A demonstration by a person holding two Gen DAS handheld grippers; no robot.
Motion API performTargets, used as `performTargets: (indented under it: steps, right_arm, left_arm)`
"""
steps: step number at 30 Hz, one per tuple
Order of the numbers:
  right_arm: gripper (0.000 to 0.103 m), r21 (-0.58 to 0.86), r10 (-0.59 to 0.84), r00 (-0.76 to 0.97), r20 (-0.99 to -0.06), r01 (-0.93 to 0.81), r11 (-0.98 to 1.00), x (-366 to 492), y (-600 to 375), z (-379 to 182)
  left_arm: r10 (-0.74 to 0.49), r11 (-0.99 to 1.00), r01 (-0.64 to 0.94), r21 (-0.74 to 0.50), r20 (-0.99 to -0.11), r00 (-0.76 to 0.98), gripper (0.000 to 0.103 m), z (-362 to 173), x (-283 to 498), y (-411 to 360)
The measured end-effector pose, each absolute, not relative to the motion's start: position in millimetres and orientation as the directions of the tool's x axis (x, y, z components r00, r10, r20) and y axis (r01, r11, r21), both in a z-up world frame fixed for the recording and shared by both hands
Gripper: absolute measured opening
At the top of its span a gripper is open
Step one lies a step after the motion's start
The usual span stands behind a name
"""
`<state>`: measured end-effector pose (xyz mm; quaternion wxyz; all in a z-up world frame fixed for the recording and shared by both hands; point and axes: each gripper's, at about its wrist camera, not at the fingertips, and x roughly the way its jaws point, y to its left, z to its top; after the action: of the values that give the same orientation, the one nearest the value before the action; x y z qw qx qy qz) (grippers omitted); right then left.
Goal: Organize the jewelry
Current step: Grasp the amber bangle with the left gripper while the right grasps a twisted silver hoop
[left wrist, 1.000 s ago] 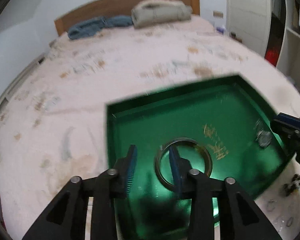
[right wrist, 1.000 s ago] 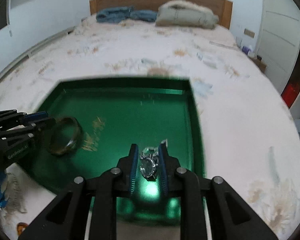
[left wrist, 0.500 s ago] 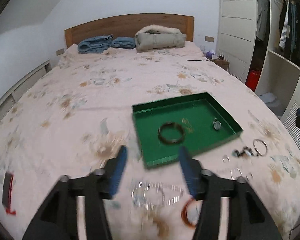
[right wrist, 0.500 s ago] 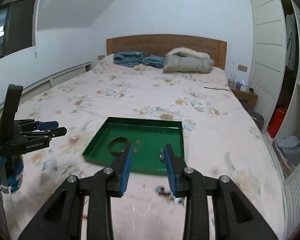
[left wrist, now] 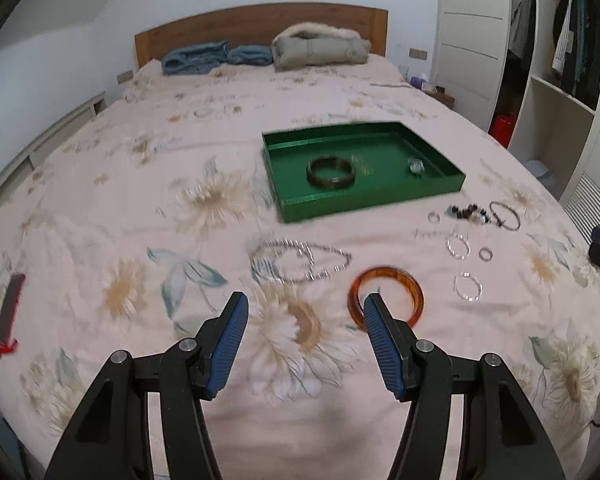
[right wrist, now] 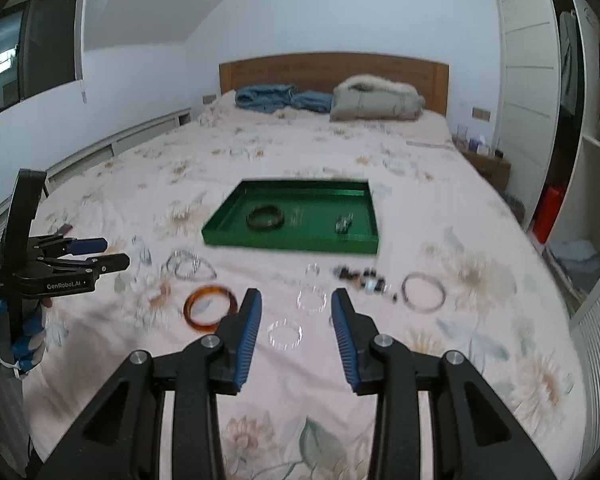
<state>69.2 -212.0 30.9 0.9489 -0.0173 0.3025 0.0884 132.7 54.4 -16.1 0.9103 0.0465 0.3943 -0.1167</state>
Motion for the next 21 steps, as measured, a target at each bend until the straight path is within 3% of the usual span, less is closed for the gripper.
performTargets:
  steps: [7,21]
  right_arm:
    - [0.042,0.02,0.154,0.733,-0.662,-0.189,0.982,90.7,-198.7,-25.3]
    - [0.043,0.007,0.141,0.622,-0.77,-0.213,0.977,157.2,-181.6,-107.3]
  left_arm:
    - [-0.202,0.966,0.253,-0.059,-0.783,0.588,0.059,-55.7,154.6,35.9]
    - [-0.173,0.963,0.268,-0.034,-0.84,0.514,0.056,-102.2,198.8,4.1]
